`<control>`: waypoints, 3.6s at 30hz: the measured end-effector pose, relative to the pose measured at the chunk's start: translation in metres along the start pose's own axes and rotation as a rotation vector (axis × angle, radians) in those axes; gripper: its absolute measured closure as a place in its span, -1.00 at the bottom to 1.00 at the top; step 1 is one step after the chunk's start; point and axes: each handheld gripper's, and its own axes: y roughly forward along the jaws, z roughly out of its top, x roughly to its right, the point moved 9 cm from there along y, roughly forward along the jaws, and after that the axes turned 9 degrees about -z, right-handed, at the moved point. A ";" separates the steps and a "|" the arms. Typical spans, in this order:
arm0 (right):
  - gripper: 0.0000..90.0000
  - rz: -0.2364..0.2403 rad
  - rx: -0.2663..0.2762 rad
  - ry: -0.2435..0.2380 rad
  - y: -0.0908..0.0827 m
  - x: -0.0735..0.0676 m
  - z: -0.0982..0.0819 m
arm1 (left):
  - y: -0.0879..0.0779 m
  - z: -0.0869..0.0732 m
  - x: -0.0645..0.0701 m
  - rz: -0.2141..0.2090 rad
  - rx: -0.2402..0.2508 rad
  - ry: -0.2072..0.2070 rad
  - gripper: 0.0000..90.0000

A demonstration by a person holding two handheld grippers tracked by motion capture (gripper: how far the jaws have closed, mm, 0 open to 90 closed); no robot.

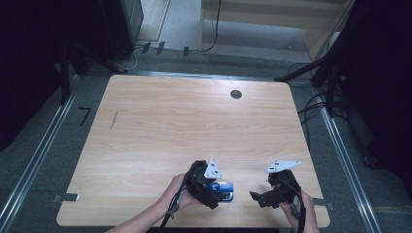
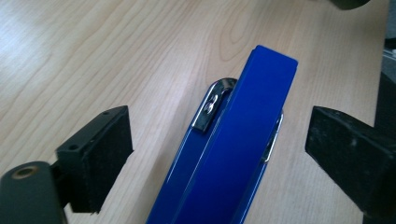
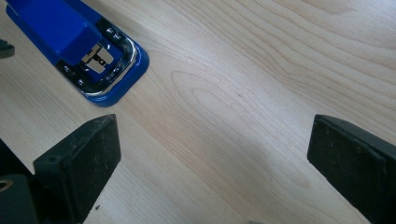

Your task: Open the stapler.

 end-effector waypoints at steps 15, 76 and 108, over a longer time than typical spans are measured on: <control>-0.89 0.008 0.002 0.051 0.001 -0.002 -0.011 | 0.024 0.013 0.013 -0.037 -0.018 0.101 -0.05; 0.57 0.153 0.109 0.005 0.023 -0.062 0.046 | -0.017 0.013 0.017 -0.067 0.207 0.204 0.45; 0.74 0.122 0.109 -0.097 0.028 -0.072 0.046 | -0.031 0.012 0.018 -0.034 0.158 0.231 0.47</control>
